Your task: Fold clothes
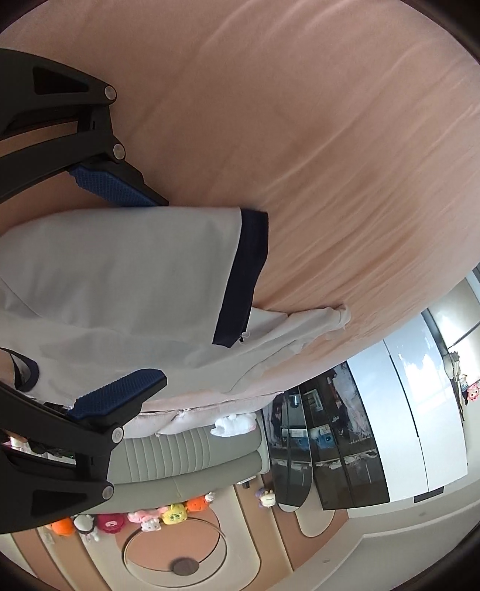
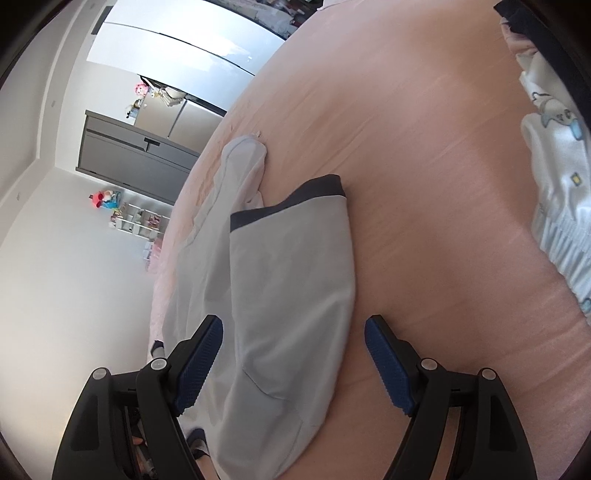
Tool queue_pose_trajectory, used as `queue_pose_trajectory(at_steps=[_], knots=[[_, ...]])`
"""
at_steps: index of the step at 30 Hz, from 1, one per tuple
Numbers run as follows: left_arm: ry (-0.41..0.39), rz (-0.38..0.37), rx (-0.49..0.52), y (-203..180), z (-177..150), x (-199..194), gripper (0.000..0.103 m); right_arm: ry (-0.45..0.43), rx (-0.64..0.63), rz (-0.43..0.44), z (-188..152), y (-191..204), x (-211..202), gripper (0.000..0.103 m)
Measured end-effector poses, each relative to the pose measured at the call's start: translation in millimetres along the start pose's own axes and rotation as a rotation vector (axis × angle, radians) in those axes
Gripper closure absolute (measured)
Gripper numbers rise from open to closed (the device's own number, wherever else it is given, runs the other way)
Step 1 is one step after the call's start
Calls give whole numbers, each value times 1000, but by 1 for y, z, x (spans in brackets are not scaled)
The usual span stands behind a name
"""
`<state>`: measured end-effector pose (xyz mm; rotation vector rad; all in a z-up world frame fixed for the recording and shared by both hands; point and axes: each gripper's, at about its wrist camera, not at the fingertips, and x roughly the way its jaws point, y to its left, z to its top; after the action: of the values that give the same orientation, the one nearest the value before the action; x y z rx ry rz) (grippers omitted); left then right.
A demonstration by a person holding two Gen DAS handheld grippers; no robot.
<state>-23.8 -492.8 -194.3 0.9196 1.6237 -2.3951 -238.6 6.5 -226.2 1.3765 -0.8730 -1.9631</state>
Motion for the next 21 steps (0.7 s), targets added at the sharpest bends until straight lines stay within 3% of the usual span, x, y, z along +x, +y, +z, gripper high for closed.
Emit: queue_pose_trajectory(at_steps=[8,12,17,21], knots=[[14,-17,-5,-8,10,10,10,-3,133,121,20,-15,17,24],[39,21,33,-15,9,16,8,1,132,107,17,-12,18,24],[80,-50,-63,-4,-6,11,8,33,92,85,5,-6,12,24],[48,-78,-69,1,-14,4,8,24,98,106,-7,-8,5,24]])
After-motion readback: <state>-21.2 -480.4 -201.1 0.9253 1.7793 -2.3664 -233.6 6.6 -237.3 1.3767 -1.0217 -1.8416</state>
